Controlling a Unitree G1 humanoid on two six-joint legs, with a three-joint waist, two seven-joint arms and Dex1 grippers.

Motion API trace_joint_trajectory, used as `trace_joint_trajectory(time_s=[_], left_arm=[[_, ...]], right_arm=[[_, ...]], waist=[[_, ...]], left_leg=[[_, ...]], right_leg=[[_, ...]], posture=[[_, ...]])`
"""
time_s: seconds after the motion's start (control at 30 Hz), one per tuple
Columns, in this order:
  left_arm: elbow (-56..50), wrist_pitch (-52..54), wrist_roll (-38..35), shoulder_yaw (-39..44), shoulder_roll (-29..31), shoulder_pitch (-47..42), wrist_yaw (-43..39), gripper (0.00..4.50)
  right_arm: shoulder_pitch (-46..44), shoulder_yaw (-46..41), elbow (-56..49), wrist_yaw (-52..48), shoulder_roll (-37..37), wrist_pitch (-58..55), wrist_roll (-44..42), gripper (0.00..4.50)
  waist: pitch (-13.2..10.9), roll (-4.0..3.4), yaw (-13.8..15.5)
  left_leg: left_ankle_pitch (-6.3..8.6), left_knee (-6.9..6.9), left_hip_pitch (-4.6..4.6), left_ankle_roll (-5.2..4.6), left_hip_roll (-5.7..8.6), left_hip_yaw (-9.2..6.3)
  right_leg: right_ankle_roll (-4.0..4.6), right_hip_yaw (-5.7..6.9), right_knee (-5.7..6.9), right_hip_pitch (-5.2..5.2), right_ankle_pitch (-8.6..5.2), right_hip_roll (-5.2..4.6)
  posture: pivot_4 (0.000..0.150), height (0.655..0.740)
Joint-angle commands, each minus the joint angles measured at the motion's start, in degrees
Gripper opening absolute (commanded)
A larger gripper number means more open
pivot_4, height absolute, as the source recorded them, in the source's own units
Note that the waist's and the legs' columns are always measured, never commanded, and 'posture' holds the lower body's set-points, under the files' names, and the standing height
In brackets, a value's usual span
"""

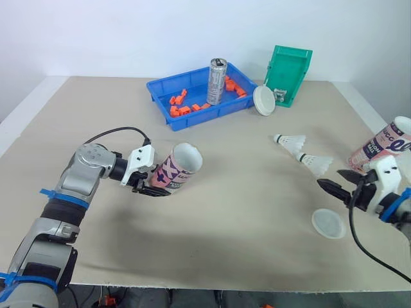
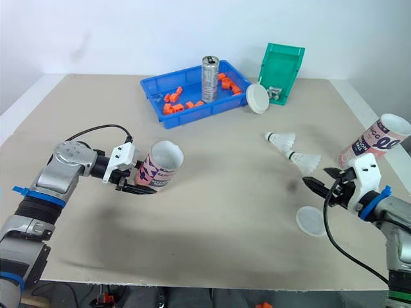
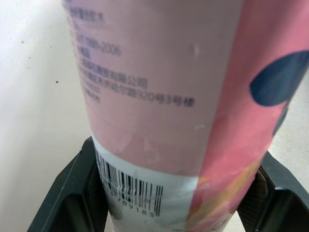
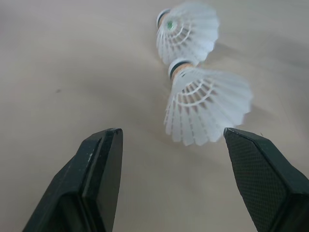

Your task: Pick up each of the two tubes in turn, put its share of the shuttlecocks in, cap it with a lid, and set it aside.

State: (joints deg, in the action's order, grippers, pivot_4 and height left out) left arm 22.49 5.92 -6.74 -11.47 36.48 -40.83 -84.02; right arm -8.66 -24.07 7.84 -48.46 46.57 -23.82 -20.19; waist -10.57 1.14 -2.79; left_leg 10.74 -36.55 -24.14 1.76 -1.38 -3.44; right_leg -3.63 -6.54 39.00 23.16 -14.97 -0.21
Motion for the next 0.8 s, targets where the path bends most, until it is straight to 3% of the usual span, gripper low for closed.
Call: trace_joint_trajectory(time_s=[0.03, 0.43, 0.53, 0.73, 0.8], left_arm=[[-0.41, -0.36, -0.04, -0.35, -0.2, -0.4, 0.27, 2.98], [-0.72, -0.19, -0.06, -0.2, 0.03, -0.26, 0.5, 2.98], [-0.78, -0.17, -0.1, -0.15, 0.07, -0.28, 0.58, 2.98], [-0.64, -0.38, -0.01, -0.15, 0.04, -0.37, 0.63, 2.98], [-0.6, -0.45, -0.04, -0.15, 0.03, -0.4, 0.57, 2.98]], right_arm=[[-4.09, 0.83, 4.63, 1.22, -0.36, 2.2, 0.52, 3.61], [-11.73, 6.7, 12.51, 1.34, -1.38, 4.93, 2.47, 3.61], [-12.71, 6.98, 13.66, 1.89, -1.5, 5.39, 2.84, 2.74], [-10.12, 5.65, 10.92, 0.73, -0.73, 4.16, 1.47, 0.05], [-9.03, 4.8, 9.52, 1.06, -0.28, 3.98, 1.17, 0.05]], waist=[[0.0, 0.01, 0.0], [0.0, -0.01, -0.03], [0.0, -0.01, -0.01], [0.0, -0.01, 0.01], [-0.01, -0.01, 0.0]], left_leg=[[0.0, 0.0, 0.0, 0.0, 0.0, 0.01], [0.0, 0.03, 0.0, 0.0, 0.0, 0.01], [0.0, 0.03, 0.0, 0.0, 0.0, 0.03], [0.0, 0.03, -0.03, 0.0, 0.01, 0.02], [0.0, 0.04, -0.03, 0.0, 0.01, 0.01]], right_leg=[[-0.01, -0.02, 0.0, 0.0, 0.0, 0.0], [-0.02, -0.06, -0.01, 0.01, -0.01, 0.03], [-0.03, -0.07, -0.01, 0.01, 0.01, 0.02], [-0.05, -0.07, -0.01, 0.01, -0.03, 0.03], [-0.05, -0.08, -0.01, 0.01, -0.03, 0.03]], posture=[[0.15, 0.74], [0.15, 0.74], [0.15, 0.74], [0.15, 0.74], [0.15, 0.74]])
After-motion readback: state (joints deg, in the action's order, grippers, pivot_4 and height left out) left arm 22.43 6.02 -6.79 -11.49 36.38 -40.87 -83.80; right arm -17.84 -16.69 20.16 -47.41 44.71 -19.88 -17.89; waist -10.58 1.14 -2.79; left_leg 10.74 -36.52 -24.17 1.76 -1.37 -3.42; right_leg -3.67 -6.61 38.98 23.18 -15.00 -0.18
